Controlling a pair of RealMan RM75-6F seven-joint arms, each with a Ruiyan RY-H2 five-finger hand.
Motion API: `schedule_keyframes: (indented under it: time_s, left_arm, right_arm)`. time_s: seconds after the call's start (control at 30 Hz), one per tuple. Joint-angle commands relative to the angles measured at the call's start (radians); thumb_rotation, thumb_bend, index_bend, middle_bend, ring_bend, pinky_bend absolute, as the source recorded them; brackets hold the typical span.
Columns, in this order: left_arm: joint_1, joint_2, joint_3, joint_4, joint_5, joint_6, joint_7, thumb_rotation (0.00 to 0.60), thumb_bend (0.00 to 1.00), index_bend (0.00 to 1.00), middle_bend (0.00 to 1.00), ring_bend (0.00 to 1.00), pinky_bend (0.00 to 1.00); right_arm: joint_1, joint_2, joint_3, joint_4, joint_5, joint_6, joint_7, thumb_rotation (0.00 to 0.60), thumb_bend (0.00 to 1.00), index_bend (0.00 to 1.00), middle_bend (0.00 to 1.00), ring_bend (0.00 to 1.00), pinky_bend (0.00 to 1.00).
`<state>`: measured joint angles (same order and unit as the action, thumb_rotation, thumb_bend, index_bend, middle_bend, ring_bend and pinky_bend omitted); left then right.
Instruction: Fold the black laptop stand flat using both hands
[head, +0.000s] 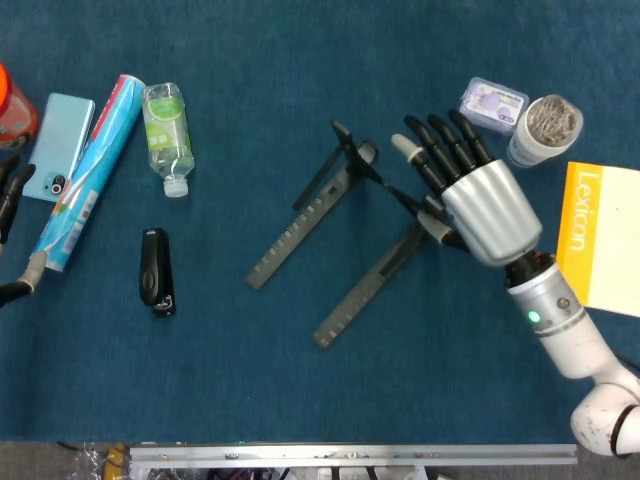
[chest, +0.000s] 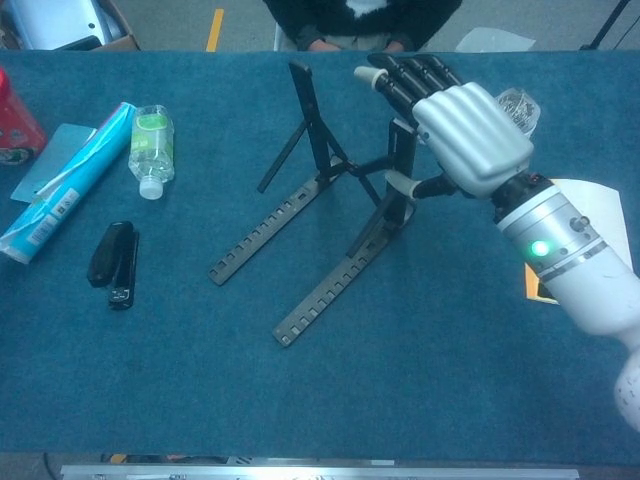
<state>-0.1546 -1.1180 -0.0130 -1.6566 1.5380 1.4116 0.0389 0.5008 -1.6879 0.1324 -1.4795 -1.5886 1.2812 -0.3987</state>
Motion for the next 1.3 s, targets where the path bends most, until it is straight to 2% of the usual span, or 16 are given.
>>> schedule_keyframes:
  time_s: [0.03, 0.47, 0.87, 1.3]
  left_arm:
    - [0.000, 0.000, 0.000, 0.000, 0.001, 0.000, 0.000, 0.600, 0.34, 0.00, 0.04, 0.00, 0.00]
    - [-0.005, -0.001, 0.003, -0.002, 0.002, -0.006, 0.007, 0.600, 0.34, 0.00, 0.04, 0.00, 0.00]
    - [-0.001, 0.001, 0.003, -0.001, -0.003, 0.000, 0.007, 0.600, 0.34, 0.00, 0.04, 0.00, 0.00]
    - [-0.009, -0.008, 0.006, 0.003, 0.001, -0.013, 0.012, 0.600, 0.34, 0.00, 0.04, 0.00, 0.00]
  right_arm:
    - [-0.005, 0.005, 0.004, 0.001, 0.006, 0.010, 0.002, 0.600, 0.25, 0.00, 0.00, 0.00, 0.00]
    - [-0.014, 0.032, 0.018, 0.011, 0.034, 0.032, 0.019, 0.600, 0.25, 0.00, 0.00, 0.00, 0.00]
    - [0.009, 0.007, 0.034, 0.027, 0.029, 0.038, 0.039, 0.600, 0.24, 0.00, 0.00, 0.00, 0.00]
    - [-0.035, 0.067, 0.029, 0.045, 0.074, 0.068, 0.042, 0.600, 0.24, 0.00, 0.00, 0.00, 0.00]
